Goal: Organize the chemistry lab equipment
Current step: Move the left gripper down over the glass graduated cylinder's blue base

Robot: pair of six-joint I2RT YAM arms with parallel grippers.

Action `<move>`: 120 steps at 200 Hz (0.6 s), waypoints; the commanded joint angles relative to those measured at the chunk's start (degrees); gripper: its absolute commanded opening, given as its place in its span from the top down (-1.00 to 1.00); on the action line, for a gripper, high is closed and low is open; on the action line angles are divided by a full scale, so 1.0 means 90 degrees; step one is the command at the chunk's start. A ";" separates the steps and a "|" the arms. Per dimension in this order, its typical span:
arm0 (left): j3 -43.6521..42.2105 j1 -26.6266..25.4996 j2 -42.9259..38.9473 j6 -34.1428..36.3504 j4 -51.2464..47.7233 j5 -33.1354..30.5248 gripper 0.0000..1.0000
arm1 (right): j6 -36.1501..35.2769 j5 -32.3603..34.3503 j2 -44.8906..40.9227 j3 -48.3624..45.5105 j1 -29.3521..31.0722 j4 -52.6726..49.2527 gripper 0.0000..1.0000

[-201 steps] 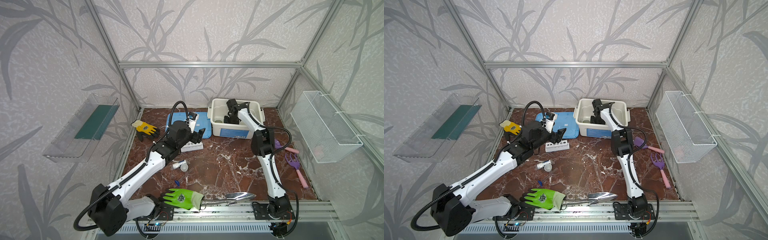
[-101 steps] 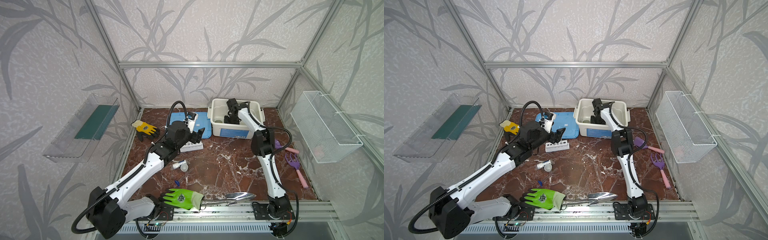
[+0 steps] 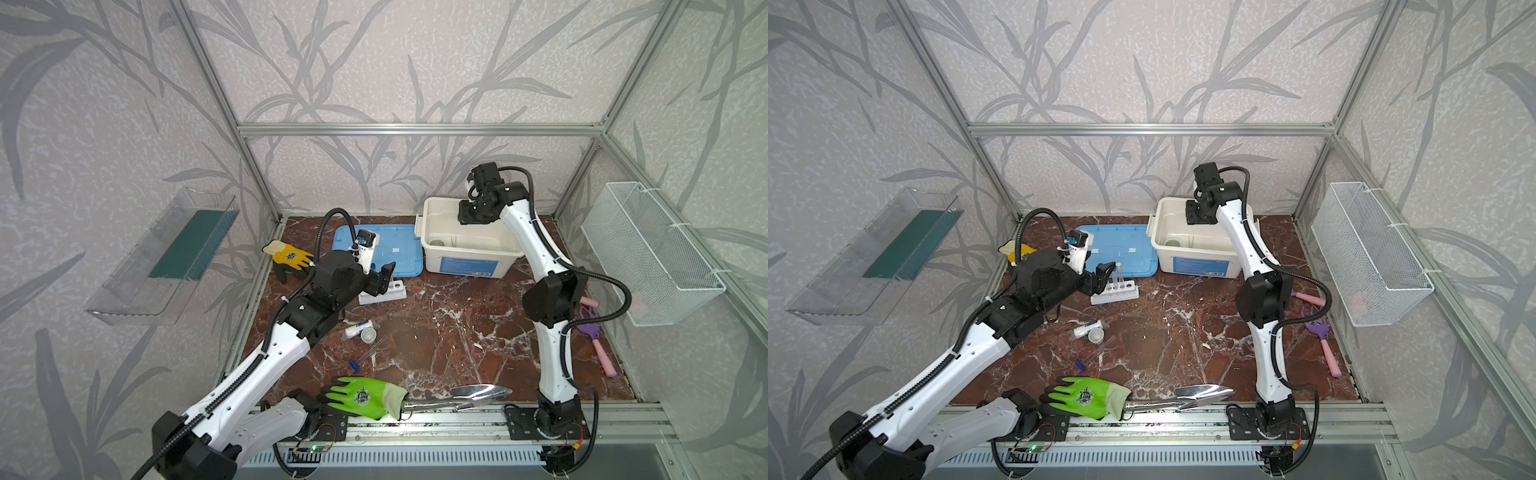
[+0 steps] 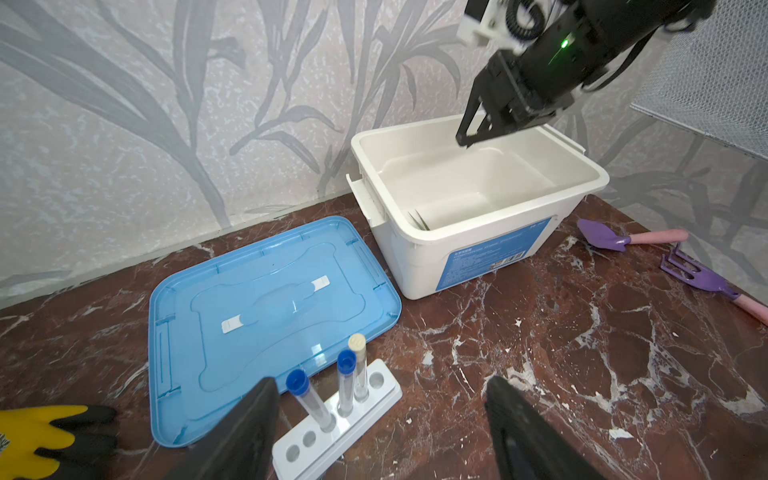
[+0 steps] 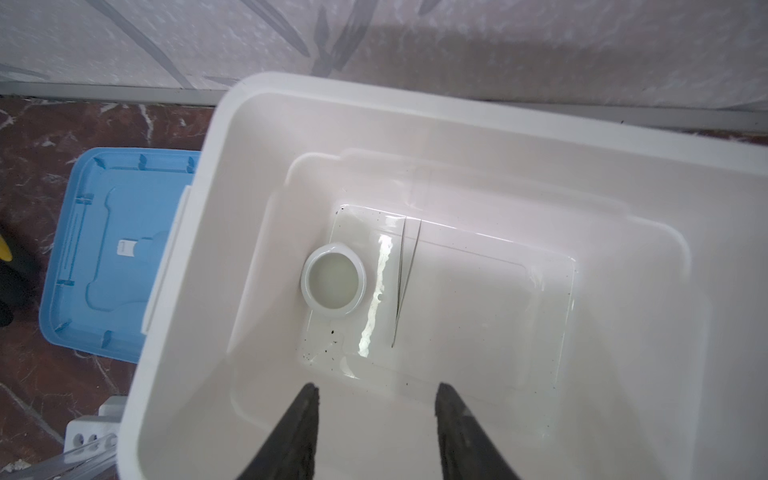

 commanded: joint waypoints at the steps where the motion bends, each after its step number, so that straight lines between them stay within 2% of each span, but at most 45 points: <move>1: 0.0052 0.0001 -0.0073 0.0259 -0.1546 0.0129 -0.58 | -0.0385 -0.0136 -0.0812 -0.0819 0.0199 0.0398 0.04; 54: -0.0032 -0.0325 -0.0109 0.0527 -0.3389 0.0143 -0.58 | -0.0141 -0.0510 -0.3213 -0.4141 0.0317 0.2643 0.03; 91: -0.0021 -0.0889 0.0173 0.0746 -0.3899 0.0204 -0.56 | -0.0223 -0.0646 -0.3786 -0.4823 0.0320 0.2859 0.02; 120: 0.0294 -0.1153 0.0832 0.1007 -0.4479 0.0062 -0.49 | -0.0203 -0.0637 -0.3991 -0.5204 0.0314 0.3029 0.02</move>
